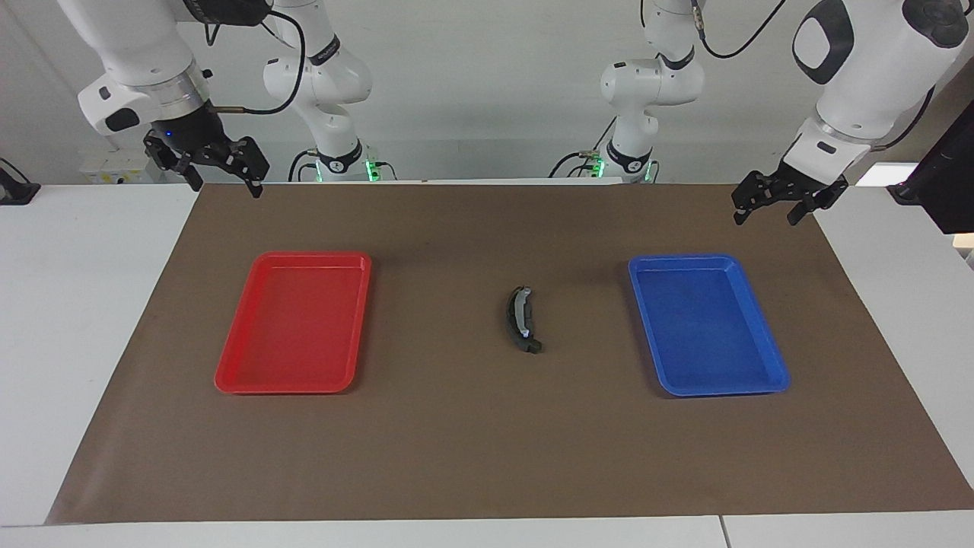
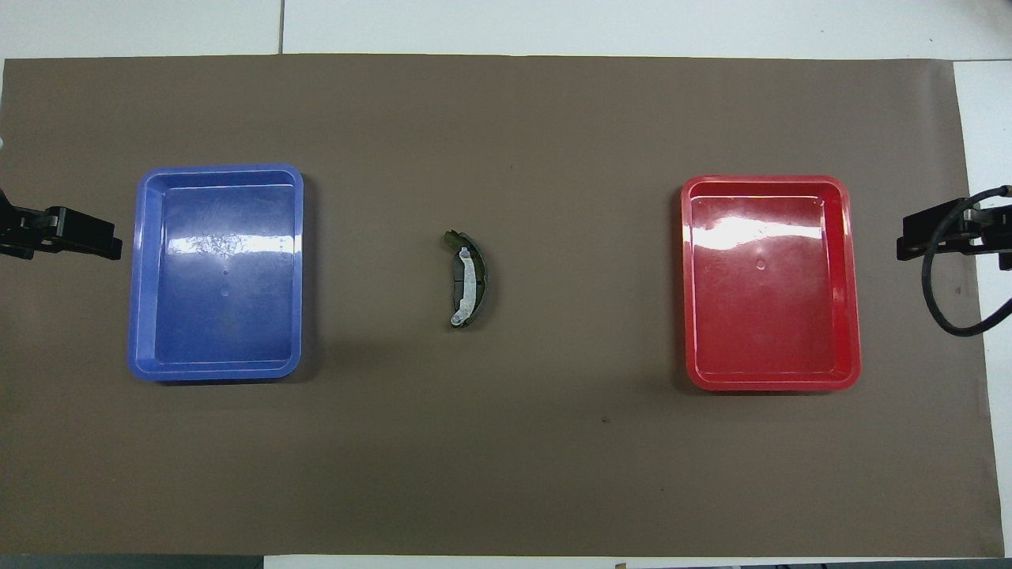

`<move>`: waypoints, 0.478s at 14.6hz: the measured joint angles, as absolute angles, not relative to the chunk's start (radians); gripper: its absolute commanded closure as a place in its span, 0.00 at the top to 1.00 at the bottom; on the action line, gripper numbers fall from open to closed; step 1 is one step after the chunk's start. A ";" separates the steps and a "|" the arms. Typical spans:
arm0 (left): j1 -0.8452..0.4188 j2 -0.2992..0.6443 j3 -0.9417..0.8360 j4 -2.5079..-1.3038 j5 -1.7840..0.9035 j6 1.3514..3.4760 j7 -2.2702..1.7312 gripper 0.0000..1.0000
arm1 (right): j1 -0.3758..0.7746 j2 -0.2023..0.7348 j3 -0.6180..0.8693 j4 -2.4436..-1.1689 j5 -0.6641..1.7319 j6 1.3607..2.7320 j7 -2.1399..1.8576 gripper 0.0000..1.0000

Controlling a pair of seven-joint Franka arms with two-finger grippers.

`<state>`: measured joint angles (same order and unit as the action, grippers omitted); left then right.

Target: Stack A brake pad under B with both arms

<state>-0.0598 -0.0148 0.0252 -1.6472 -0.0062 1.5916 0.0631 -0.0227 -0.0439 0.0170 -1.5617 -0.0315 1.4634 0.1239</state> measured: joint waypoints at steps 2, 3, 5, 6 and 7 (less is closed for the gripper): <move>-0.060 -0.015 0.025 -1.647 -0.006 1.592 0.063 0.99 | -0.023 -0.044 0.017 -1.564 -0.031 1.464 0.120 1.00; -0.060 -0.015 0.025 -1.647 -0.006 1.592 0.063 0.99 | -0.023 -0.044 0.017 -1.564 -0.031 1.464 0.114 1.00; -0.060 -0.015 0.025 -1.647 -0.006 1.592 0.063 0.99 | -0.023 -0.044 0.017 -1.565 -0.031 1.464 0.109 1.00; -0.060 -0.015 0.025 -1.647 -0.006 1.592 0.063 0.99 | -0.023 -0.044 0.017 -1.565 -0.031 1.464 0.109 1.00; -0.060 -0.015 0.025 -1.647 -0.006 1.592 0.063 0.99 | -0.023 -0.044 0.017 -1.565 -0.031 1.464 0.109 1.00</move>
